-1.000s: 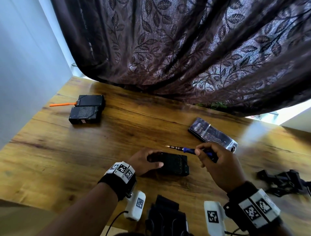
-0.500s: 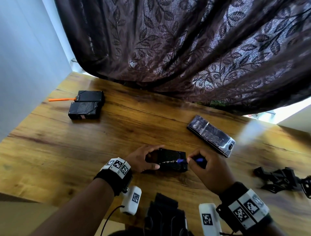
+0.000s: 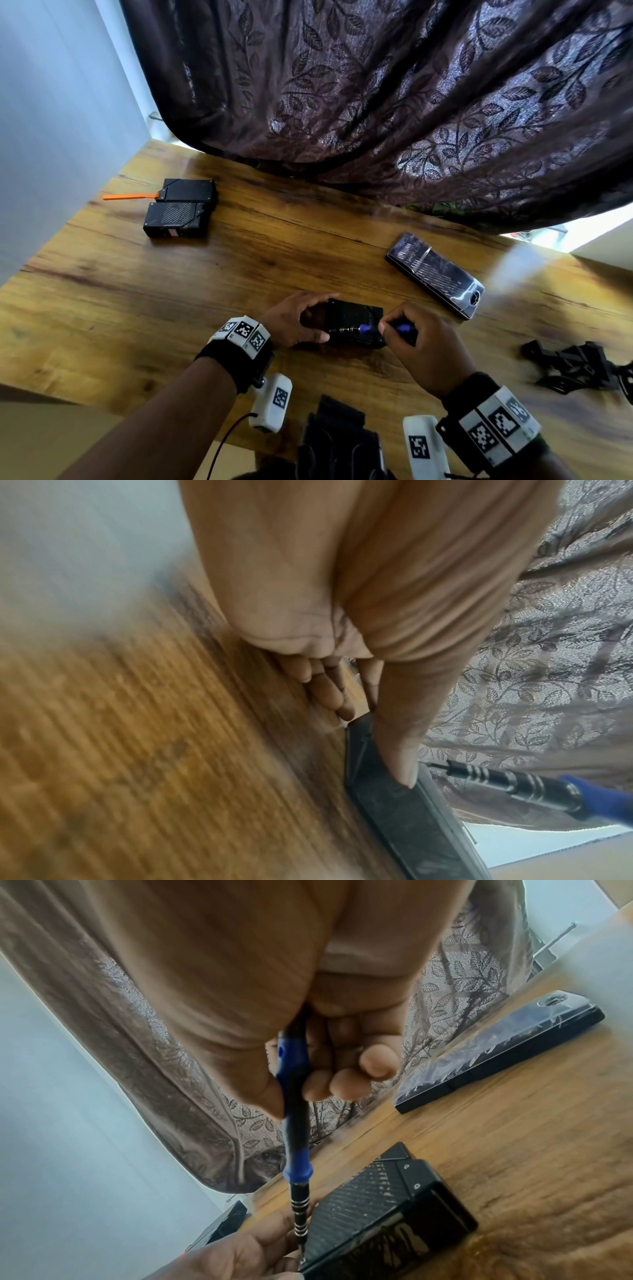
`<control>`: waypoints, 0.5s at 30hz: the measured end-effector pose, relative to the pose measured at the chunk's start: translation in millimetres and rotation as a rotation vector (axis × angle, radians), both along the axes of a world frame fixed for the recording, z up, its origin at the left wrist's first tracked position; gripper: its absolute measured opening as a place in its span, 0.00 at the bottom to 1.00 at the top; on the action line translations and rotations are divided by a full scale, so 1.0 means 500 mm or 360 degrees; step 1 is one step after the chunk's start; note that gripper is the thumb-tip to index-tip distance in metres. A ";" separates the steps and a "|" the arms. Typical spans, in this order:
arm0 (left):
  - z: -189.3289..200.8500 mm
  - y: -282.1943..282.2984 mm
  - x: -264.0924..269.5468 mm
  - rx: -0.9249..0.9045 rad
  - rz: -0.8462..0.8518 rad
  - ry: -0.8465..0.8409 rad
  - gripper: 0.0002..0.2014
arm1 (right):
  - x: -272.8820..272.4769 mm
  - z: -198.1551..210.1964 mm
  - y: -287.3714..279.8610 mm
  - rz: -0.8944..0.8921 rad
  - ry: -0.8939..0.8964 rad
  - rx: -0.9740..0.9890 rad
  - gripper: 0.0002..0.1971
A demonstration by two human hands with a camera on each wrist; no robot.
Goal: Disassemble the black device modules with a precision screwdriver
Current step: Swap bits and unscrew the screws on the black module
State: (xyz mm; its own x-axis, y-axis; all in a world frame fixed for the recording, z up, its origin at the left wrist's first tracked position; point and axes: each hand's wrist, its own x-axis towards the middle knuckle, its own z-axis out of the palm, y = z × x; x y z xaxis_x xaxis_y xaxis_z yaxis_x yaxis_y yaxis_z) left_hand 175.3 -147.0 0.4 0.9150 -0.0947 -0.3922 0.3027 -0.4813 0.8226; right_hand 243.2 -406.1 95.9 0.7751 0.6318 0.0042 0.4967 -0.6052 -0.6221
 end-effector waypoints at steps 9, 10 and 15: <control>0.002 -0.001 -0.001 0.0007 -0.0004 0.0012 0.41 | -0.007 0.025 0.013 0.0073 -0.0110 -0.0115 0.04; 0.000 0.000 -0.001 0.0015 -0.0002 0.0009 0.41 | -0.005 0.032 0.020 0.0123 -0.0129 -0.0161 0.05; -0.003 -0.002 0.000 0.0042 0.0017 -0.0030 0.40 | 0.009 0.082 0.072 0.0578 -0.0201 -0.0572 0.08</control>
